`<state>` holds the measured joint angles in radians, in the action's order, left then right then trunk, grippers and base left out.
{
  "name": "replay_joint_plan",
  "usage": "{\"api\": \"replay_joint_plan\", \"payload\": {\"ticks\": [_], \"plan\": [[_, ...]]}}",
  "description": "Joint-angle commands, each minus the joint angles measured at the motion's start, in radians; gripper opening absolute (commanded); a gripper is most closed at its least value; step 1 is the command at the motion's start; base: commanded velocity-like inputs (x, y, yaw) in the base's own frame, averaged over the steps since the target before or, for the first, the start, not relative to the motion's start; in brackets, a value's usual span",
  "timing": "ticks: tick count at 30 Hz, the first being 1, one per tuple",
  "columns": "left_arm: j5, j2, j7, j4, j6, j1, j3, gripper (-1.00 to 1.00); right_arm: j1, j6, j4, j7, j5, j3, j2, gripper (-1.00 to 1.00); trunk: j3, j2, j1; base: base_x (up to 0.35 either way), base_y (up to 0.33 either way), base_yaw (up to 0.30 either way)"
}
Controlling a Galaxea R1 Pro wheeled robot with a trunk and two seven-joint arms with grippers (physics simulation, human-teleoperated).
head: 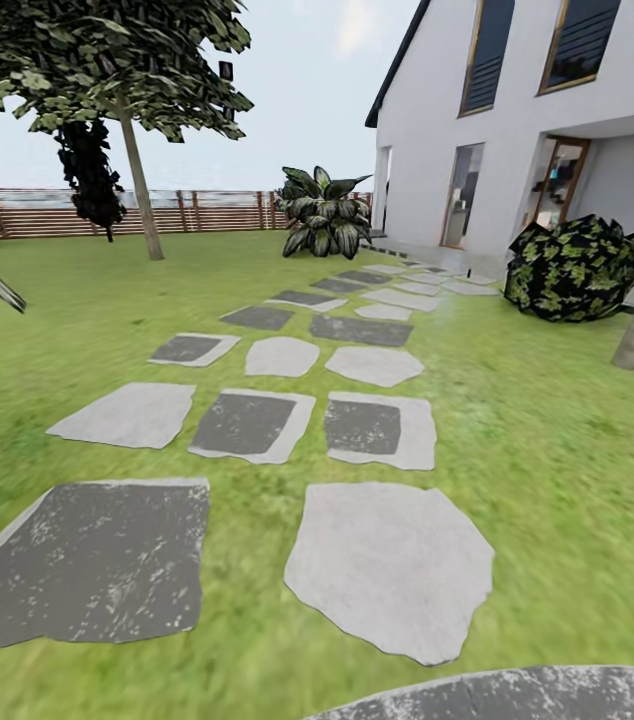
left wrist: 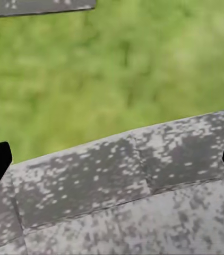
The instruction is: Pick up the pesticide atomizer in the garden and spray insectifuge to fully cover both potted plants in the garden.
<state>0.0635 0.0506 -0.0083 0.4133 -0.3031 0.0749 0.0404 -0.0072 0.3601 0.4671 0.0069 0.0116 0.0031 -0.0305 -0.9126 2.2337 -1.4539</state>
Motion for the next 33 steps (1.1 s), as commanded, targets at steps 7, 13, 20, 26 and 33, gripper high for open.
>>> {"api": "replay_joint_plan", "payload": {"ticks": [7, 13, 20, 26, 33], "plan": [[0.007, 0.0, -0.001, -0.001, -0.002, 0.0, 0.0, 1.0, -0.001, 0.003, -0.001, 0.001, 0.002, 0.001, 0.0, 1.0, -0.001, 0.0, 0.0, 0.339, -0.081, 0.0], [0.006, 0.0, -0.001, -0.001, -0.002, 0.0, 0.0, 1.0, -0.001, 0.002, -0.002, 0.001, 0.002, 0.001, 0.0, 1.0, -0.001, 0.0, 0.0, 0.339, -0.081, 0.0], [0.007, 0.0, -0.001, -0.001, -0.002, 0.0, 0.0, 1.0, -0.001, 0.002, -0.002, 0.001, 0.002, 0.001, 0.0, 1.0, -0.001, 0.0, 0.0, 0.339, -0.081, 0.0], [0.006, 0.0, -0.001, -0.001, -0.002, 0.001, 0.0, 1.0, -0.001, 0.002, -0.002, 0.001, 0.002, 0.001, 0.0, 1.0, -0.001, 0.0, 0.0, 0.339, -0.081, 0.0], [0.006, 0.0, -0.001, -0.001, -0.002, 0.001, 0.0, 1.0, -0.001, 0.003, -0.002, 0.001, 0.002, 0.001, 0.0, 1.0, -0.001, 0.0, 0.0, 0.339, -0.081, 0.0]]}}
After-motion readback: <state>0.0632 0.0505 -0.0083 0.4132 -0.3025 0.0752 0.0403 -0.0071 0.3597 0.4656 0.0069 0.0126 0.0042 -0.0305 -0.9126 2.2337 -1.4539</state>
